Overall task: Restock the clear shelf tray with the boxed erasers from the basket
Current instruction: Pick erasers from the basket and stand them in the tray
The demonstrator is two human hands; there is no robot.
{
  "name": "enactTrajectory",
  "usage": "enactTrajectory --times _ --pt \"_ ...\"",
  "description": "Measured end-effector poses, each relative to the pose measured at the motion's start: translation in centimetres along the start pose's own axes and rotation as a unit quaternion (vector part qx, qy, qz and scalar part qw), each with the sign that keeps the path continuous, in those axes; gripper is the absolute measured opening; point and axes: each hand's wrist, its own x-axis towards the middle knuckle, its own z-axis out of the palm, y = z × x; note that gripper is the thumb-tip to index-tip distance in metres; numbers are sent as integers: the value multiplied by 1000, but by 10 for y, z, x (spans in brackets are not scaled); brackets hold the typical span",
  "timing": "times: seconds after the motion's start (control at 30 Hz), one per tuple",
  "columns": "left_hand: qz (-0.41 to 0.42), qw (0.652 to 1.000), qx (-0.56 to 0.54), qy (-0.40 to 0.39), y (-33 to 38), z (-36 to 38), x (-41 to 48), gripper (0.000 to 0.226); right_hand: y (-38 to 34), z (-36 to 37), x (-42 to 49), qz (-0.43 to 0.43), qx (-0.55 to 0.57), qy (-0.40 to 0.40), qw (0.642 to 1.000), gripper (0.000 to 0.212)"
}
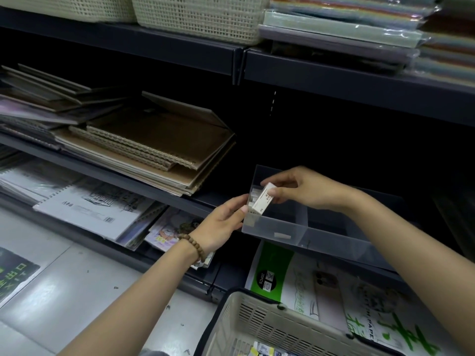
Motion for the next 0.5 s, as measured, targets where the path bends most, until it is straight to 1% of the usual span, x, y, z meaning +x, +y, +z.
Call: enactTrajectory --times 0.1,0.17,0.27,0.33,0.4,0.5 --pt "0 1000 -6 0 -1 -1 0 42 1 3 2 -3 -1 -2 1000 34" --pt "2 1000 -4 -2 0 -1 0 41 1 7 4 0 -12 12 1000 33" --pt "6 1000 -4 -1 1 0 0 40 3 16 4 -3 -55 58 997 37" --pt "8 1000 -6 0 0 1 0 39 1 26 2 -17 -86 101 991 35" --pt "6 1000 -8 -1 0 1 0 39 1 34 0 -21 -68 127 989 29" --pt "2 1000 -4 1 -2 0 0 40 2 39 -4 12 -2 132 991 27"
